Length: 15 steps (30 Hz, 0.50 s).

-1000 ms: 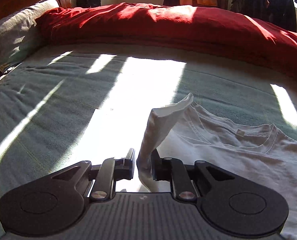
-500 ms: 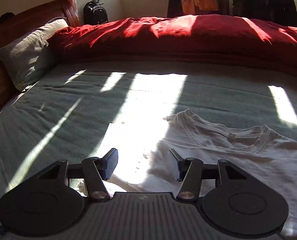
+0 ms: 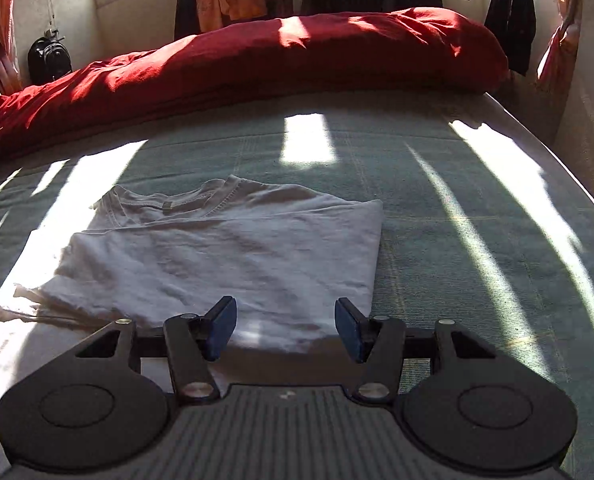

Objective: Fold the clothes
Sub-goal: 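Press the folded sleeve flat with the open right tool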

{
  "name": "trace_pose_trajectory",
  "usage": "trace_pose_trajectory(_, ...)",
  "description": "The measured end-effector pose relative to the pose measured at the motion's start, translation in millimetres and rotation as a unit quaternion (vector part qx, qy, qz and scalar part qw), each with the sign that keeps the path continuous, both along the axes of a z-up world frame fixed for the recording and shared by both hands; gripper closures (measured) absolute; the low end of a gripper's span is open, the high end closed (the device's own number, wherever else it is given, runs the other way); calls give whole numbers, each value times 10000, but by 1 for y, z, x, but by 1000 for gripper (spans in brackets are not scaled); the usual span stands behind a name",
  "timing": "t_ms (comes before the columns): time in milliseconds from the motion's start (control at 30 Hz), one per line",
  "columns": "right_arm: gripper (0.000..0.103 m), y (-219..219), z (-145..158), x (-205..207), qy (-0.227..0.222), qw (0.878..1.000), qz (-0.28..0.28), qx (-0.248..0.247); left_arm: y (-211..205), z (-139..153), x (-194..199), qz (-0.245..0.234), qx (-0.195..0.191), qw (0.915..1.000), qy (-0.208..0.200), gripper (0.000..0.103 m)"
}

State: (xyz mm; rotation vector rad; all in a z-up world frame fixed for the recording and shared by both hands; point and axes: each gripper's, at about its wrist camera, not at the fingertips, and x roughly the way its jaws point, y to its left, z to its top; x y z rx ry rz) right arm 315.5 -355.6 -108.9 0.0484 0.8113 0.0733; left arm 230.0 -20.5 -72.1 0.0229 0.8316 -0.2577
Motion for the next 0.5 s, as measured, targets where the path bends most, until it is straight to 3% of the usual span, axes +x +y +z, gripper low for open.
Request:
trace_pose_trajectory(300, 41, -26, -45, -2, 184, 9989, 166, -410, -48, -6, 32, -93, 183, 9997, 98, 40)
trace_pose_trajectory(500, 40, -37, -50, 7, -164, 9981, -442, -398, -64, -12, 40, -208, 243, 9994, 156, 40)
